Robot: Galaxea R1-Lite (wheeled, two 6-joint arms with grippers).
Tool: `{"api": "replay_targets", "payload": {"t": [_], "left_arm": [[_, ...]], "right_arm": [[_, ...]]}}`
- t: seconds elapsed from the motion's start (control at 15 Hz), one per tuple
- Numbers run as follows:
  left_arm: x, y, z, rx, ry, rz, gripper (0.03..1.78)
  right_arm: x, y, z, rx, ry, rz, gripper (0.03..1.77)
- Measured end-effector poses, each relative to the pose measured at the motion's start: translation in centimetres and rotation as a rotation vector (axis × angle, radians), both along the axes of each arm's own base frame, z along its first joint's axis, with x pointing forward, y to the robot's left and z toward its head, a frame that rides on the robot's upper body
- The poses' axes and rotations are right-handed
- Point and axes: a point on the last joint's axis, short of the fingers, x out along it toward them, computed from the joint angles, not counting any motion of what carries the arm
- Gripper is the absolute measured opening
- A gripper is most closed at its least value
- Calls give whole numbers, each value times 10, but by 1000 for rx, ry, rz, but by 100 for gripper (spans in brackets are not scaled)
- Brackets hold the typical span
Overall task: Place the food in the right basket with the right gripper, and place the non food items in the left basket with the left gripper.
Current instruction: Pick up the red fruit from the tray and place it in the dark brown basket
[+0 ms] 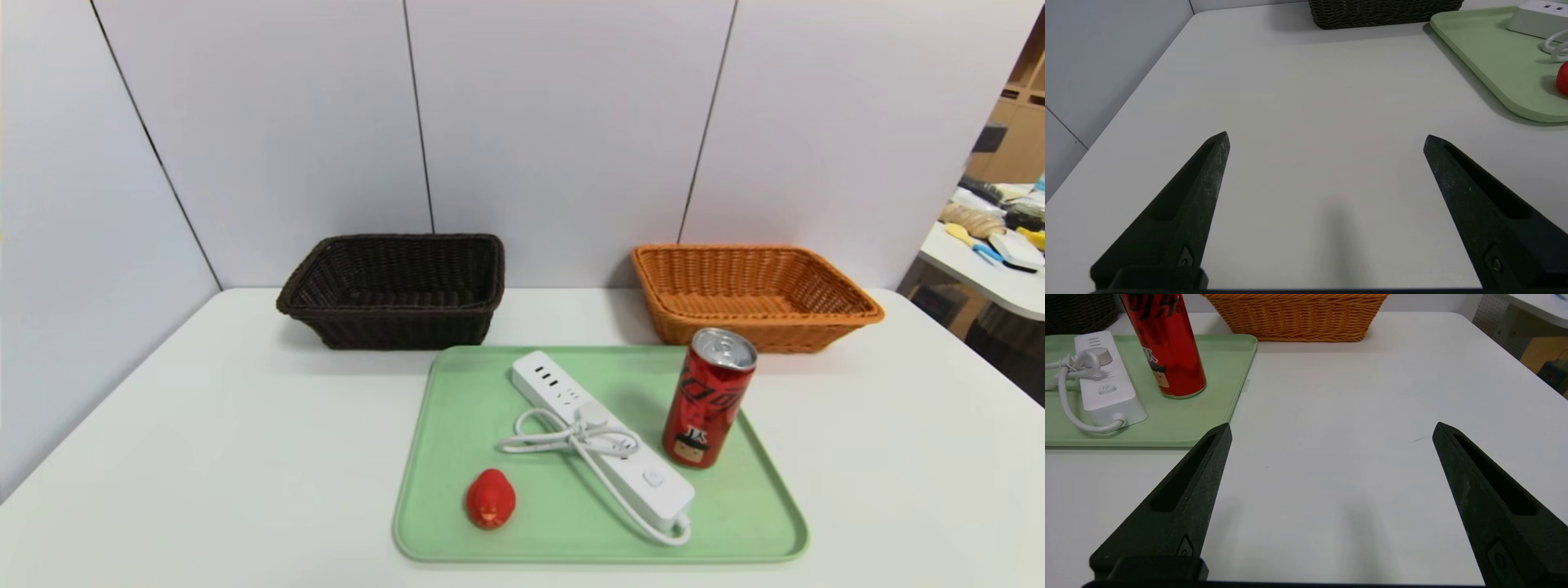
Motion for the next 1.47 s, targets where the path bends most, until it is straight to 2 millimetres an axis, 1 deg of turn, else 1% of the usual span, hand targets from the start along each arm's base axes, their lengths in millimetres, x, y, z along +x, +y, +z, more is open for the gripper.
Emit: {"api": "replay_targets", "payload": {"t": [0.47, 0.6, 0.8, 1.0, 1.2, 1.33, 1.47], "left_arm": [[0, 0, 1, -1, -5, 1, 169], [0, 0, 2, -6, -14, 1, 169], [-6, 0, 16, -25, -27, -18, 169], [-11, 0, 32, -28, 45, -24, 169], [-5, -1, 52, -28, 120, -32, 169], [5, -1, 68, -28, 169, -44, 169], [19, -1, 88, -28, 220, -46, 169]], "right_arm": [[0, 0, 0, -1, -2, -1, 170], [-3, 0, 9, 4, -22, 16, 170], [-10, 2, 25, 3, -17, 99, 170], [-11, 3, 47, 5, 29, 125, 170], [1, 2, 75, 7, 93, 155, 170], [15, 2, 94, 9, 148, 169, 170], [34, 3, 110, 10, 211, 175, 170]]}}
